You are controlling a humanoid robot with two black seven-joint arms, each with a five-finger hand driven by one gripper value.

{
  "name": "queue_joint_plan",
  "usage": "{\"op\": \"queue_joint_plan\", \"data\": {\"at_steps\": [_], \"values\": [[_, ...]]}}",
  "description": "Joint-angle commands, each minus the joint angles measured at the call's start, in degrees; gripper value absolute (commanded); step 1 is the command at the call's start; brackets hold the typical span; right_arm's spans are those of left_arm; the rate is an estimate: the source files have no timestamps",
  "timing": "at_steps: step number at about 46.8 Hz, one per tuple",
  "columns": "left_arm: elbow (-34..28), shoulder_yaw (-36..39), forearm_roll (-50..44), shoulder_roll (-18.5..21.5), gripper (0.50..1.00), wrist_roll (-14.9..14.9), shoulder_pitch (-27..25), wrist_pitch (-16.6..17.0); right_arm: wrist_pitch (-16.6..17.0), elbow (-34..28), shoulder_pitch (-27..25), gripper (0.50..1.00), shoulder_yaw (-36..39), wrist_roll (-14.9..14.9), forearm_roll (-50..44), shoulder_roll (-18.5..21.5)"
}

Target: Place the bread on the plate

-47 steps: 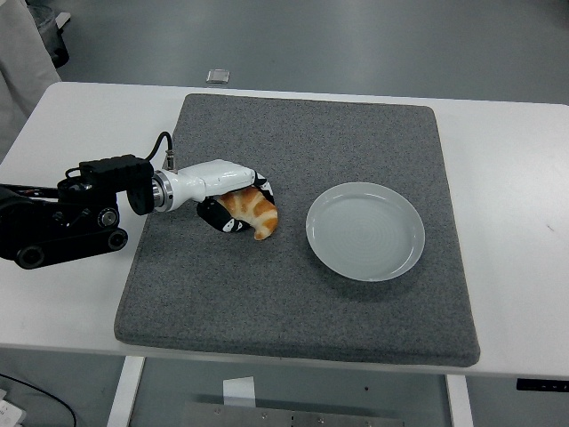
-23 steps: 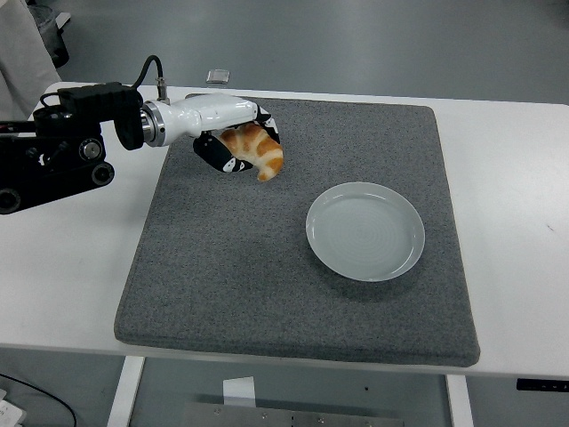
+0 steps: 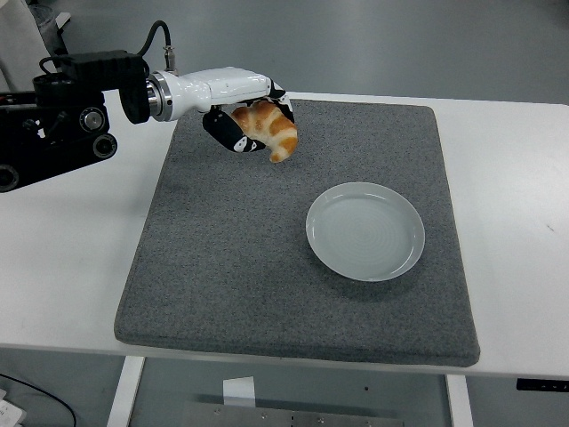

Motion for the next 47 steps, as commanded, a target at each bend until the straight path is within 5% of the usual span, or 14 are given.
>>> {"op": "queue_joint_plan", "data": {"at_steps": [1,47], "values": [[0.09,-0.02,-0.14,-0.19,0.5,0.01,-0.15,-0.19,0.0,-0.01,0.0,0.932,0.0,0.0,-0.01,0.0],[8.79,-0.9,-0.58,-18.12,0.5,0.1,0.2,-0.19,0.0,-0.01,0.0,0.932,0.0,0.0,-0.01,0.0]]}}
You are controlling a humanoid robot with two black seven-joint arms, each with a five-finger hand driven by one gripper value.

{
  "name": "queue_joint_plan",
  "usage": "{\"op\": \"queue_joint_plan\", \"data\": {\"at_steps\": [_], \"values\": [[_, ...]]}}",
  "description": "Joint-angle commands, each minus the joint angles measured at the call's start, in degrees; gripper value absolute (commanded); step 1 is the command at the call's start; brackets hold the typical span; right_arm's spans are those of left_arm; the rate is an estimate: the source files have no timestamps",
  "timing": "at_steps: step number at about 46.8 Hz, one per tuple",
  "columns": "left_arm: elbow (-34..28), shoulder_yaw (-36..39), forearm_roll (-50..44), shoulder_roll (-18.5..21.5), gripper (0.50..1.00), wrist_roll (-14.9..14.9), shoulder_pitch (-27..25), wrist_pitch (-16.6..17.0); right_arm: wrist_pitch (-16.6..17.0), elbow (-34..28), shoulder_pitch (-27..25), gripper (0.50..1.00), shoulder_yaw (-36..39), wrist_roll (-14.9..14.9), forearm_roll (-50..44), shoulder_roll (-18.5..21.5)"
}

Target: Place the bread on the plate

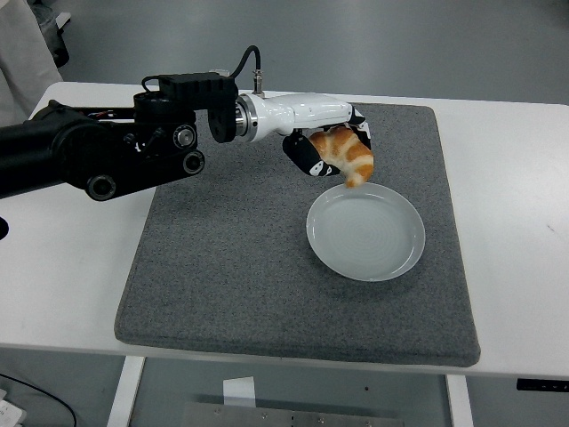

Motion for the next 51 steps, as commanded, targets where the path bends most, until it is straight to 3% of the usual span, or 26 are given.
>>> {"op": "queue_joint_plan", "data": {"at_steps": [1,16,36,51], "values": [[0.9,0.1,0.02,-1.54,0.5,-0.01,0.0,0.0,0.0,-0.01,0.0,0.932,0.0,0.0,-0.01,0.0],[4.59,0.8,0.81,-5.41,0.5,-0.09,2.02,0.0,0.0,0.07,0.0,0.932,0.0,0.0,-0.01,0.0],[11.09,1.68,4.06,-13.4,0.5,-0.01,7.03,0.35,0.0,-0.01,0.0,0.932,0.0,0.0,-0.01,0.0],[13.03,2.03,6.35,-15.25,0.5,-0.01,8.35,0.79,0.0,-0.01,0.0,0.932,0.0,0.0,-0.01,0.0]]}}
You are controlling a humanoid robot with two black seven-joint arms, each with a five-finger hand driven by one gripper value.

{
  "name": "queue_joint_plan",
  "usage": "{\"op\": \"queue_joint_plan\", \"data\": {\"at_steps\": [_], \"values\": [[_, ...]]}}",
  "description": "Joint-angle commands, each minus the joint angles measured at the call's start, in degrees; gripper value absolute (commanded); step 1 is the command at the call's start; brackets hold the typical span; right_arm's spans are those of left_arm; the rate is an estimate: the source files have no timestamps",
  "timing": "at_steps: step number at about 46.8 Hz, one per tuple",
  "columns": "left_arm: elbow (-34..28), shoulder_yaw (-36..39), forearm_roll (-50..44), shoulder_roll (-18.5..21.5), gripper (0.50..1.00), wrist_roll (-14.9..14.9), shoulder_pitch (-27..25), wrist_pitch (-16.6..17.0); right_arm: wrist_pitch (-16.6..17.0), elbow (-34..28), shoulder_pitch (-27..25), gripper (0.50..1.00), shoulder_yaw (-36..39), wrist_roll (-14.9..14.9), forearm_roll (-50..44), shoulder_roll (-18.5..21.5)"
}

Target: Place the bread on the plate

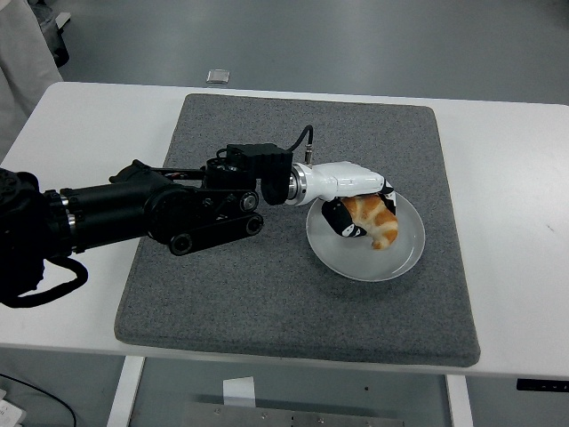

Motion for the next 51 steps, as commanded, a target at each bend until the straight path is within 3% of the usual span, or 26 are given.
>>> {"op": "queue_joint_plan", "data": {"at_steps": [1,13,15,16,17,21,25,40,51], "values": [[0.31,0.01,0.42,-0.12,0.5,-0.01,0.12,0.02,0.0,0.0,0.0,0.932,0.0,0.0,0.0,0.0],[0.84,-0.08,0.07,-0.64,0.51,0.16,0.64,0.2,0.0,0.0,0.0,0.932,0.0,0.0,0.0,0.0],[0.84,-0.17,-0.54,-0.64,0.61,0.16,0.64,0.28,0.0,0.0,0.0,0.932,0.0,0.0,0.09,0.0],[0.84,-0.26,-0.81,-0.64,0.719,0.16,0.73,0.28,0.0,0.0,0.0,0.932,0.0,0.0,0.0,0.0],[0.84,-0.26,-0.9,-0.64,0.756,0.16,0.64,0.37,0.0,0.0,0.0,0.932,0.0,0.0,0.09,0.0],[0.84,-0.26,-1.25,-0.64,0.876,0.16,0.73,0.55,0.0,0.0,0.0,0.932,0.0,0.0,0.09,0.0],[0.67,-0.26,-1.6,-0.64,0.93,0.16,0.64,0.46,0.0,0.0,0.0,0.932,0.0,0.0,0.0,0.0],[-0.12,-0.78,-4.14,-0.29,0.992,0.16,0.29,-0.07,0.0,0.0,0.0,0.932,0.0,0.0,0.0,0.0],[-2.05,-4.65,-15.48,2.43,0.996,0.25,-0.15,-0.51,0.0,0.0,0.0,0.932,0.0,0.0,0.0,0.0]]}}
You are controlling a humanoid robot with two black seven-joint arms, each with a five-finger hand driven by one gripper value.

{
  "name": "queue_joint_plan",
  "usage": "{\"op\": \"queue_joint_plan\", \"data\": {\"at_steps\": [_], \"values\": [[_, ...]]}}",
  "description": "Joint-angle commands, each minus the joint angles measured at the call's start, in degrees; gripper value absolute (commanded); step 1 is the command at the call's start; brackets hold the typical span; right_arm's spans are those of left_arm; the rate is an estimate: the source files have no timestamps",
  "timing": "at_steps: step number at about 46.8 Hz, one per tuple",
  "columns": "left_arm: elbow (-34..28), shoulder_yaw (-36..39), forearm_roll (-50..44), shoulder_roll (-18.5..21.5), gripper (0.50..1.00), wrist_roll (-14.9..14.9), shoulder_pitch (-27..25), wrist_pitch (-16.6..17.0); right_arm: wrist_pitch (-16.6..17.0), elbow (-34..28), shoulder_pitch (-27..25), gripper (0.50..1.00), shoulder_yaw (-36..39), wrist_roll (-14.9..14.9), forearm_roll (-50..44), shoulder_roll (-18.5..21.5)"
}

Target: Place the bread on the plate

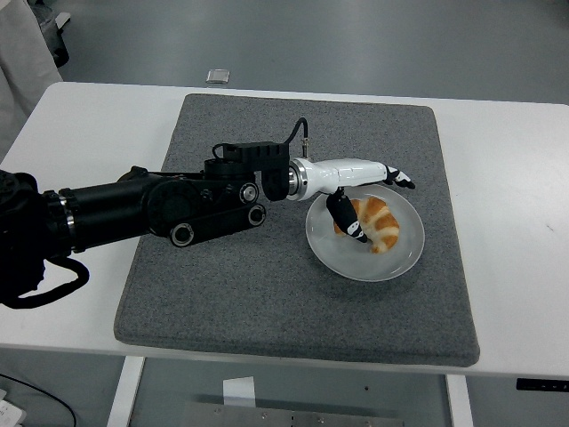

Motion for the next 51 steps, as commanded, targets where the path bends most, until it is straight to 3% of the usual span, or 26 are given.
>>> {"op": "queue_joint_plan", "data": {"at_steps": [1,17,31,40,51], "values": [[-1.89,-2.05,-4.13,1.61,0.996,0.08,-0.12,-0.3,0.0,0.09,0.0,0.932,0.0,0.0,0.01,0.0],[-2.95,-7.33,-19.69,7.06,0.996,0.61,-0.2,-2.24,0.0,0.0,0.0,0.932,0.0,0.0,0.01,0.0],[-2.07,-10.67,-35.51,15.05,0.996,0.61,-1.88,-2.67,0.0,0.09,0.0,0.932,0.0,0.0,0.01,0.0],[-1.98,-13.56,-38.06,20.24,0.996,0.7,-1.79,-6.54,0.0,0.0,0.0,0.932,0.0,0.0,0.09,0.0],[0.56,-15.15,-48.78,25.78,0.999,1.14,-1.61,-10.67,0.0,0.0,0.0,0.932,0.0,0.0,0.01,0.0]]}}
